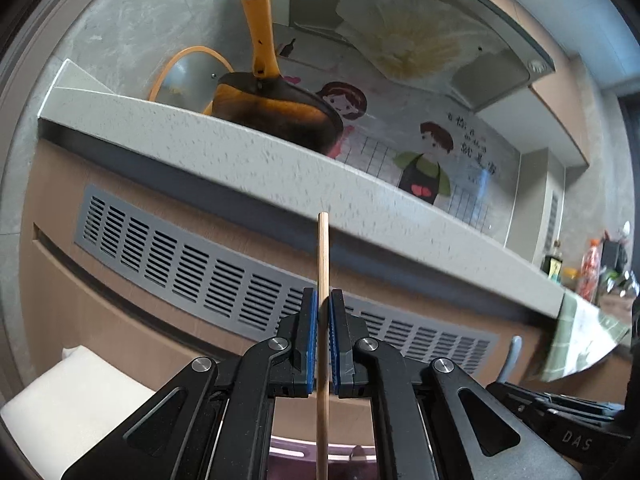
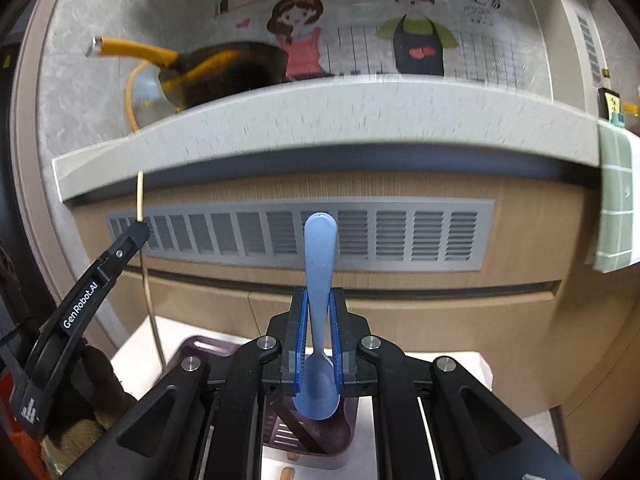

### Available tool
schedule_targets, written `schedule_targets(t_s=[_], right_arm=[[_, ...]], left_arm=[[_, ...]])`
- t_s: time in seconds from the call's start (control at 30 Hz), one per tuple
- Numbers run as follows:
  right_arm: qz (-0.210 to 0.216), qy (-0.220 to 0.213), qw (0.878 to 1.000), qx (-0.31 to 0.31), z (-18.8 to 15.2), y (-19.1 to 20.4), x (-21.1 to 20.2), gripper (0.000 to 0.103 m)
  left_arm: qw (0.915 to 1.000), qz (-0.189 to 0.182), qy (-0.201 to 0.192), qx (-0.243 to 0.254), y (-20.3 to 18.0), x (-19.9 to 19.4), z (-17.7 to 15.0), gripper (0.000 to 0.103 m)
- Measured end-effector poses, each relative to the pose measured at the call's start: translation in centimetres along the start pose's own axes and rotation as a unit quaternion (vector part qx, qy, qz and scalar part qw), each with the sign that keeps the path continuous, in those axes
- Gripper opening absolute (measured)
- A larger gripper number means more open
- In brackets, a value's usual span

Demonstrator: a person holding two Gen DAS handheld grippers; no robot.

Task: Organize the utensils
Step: 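Drop the blue spoon and chopstick into the caddy, opening both tools, then grasp the white plastic spoon by its handle with the right tool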

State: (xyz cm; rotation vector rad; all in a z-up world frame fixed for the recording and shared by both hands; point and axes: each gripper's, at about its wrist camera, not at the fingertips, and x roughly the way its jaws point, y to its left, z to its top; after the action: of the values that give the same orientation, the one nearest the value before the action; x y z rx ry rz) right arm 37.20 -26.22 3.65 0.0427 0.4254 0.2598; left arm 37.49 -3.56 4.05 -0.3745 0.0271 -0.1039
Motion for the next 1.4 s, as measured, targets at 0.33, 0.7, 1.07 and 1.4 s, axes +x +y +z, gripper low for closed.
schedule_targets(t_s=[0.33, 0.7, 1.07, 1.4], right_arm=[[0.035, 0.115, 0.993, -0.009, -4.9, -0.2, 3.0, 0.012], [-0.017, 0.123, 0.992, -0.01, -9.5, -0.3, -3.7, 0.019], [0.007, 0.21, 0.978, -0.012, -16.3, 3.0, -5.1, 0.019], [0.074, 0.272, 0.959, -0.015, -18.5, 6.7, -2.8, 0.019]], left_arm=[[0.9909, -0.04, 0.125, -0.031, 1.7, 0.4, -4.2, 0.017], [0.9799, -0.029, 0.197, -0.015, 5.0, -8.3, -1.8, 0.047], [0.9497, 0.033, 0.311, -0.008, 11.6, -17.2, -5.6, 0.061], [0.9351, 0.032, 0.351, 0.042, 10.7, -18.4, -8.0, 0.061]])
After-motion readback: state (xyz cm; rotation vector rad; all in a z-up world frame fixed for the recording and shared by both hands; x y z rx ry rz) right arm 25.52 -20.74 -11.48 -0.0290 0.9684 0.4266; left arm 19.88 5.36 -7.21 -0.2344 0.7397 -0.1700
